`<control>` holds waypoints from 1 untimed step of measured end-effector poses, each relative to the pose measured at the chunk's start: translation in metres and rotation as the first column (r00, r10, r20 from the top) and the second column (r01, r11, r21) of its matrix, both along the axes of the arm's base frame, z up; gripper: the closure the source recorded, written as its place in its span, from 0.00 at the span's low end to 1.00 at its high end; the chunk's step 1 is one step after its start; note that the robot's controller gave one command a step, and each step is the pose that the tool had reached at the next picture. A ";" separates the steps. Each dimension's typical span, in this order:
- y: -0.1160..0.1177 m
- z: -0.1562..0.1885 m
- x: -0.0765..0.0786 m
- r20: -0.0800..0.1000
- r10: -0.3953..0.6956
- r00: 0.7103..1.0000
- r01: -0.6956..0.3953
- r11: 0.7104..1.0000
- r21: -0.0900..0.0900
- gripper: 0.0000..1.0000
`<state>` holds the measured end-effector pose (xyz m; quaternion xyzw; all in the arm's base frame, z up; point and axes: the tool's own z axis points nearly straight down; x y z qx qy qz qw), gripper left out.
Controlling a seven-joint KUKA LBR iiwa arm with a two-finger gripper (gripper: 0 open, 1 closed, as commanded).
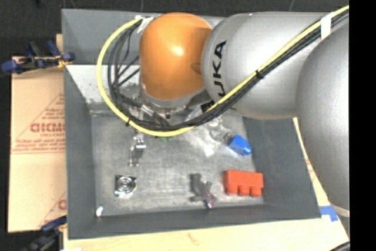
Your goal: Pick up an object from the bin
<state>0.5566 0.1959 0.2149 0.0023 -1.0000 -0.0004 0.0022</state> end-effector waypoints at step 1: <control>-0.010 -0.144 -0.054 0.014 -0.038 0.999 0.038 0.999 0.005 0.00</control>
Offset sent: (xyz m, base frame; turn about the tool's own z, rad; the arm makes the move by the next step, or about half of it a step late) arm -0.0568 -0.0099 -0.1449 0.0403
